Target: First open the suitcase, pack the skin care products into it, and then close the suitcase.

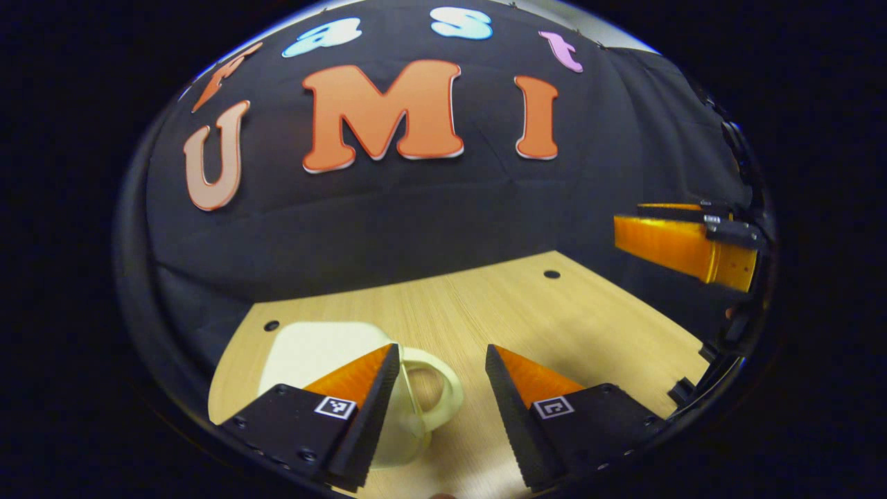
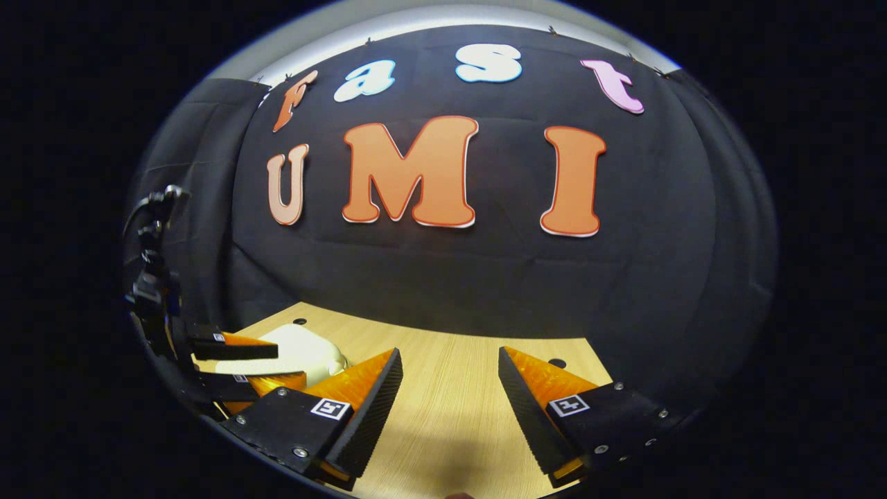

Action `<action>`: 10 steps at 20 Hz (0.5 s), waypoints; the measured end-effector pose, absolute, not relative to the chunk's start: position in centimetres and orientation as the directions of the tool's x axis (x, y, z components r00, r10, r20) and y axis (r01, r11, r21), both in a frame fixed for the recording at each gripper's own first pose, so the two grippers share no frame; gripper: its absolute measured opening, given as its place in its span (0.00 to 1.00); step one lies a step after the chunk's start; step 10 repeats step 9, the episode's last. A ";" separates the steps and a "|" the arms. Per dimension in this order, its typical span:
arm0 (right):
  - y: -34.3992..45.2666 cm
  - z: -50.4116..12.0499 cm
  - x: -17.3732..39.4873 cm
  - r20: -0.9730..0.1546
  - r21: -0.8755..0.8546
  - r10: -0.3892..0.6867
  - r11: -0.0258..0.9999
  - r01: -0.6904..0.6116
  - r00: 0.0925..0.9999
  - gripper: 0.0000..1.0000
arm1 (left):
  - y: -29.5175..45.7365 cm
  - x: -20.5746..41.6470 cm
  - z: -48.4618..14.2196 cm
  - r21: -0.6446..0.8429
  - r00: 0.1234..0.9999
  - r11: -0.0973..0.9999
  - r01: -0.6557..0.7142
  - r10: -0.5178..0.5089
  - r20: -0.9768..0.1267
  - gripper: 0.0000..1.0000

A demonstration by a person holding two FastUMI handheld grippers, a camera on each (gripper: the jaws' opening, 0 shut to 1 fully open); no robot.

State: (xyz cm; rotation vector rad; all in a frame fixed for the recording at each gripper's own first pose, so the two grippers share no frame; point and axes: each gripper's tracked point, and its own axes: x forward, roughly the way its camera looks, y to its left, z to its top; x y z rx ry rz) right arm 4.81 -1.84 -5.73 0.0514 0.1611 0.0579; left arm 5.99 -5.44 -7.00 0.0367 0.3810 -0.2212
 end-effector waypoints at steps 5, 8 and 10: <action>1.0 -2.3 5.4 -0.056 0.082 0.064 0.995 -0.059 0.996 0.89 | -2.2 7.5 0.3 -0.013 0.978 0.993 0.119 -0.120 -0.171 0.93; 2.2 -1.7 5.3 -0.030 0.086 0.064 0.994 -0.062 0.997 0.88 | -0.9 7.0 2.9 -0.060 0.993 0.995 0.074 -0.079 -0.090 0.94; 2.4 -1.6 5.3 -0.025 0.082 0.065 0.995 -0.063 0.998 0.88 | -0.6 6.6 3.4 -0.072 0.995 0.996 0.058 -0.064 -0.074 0.94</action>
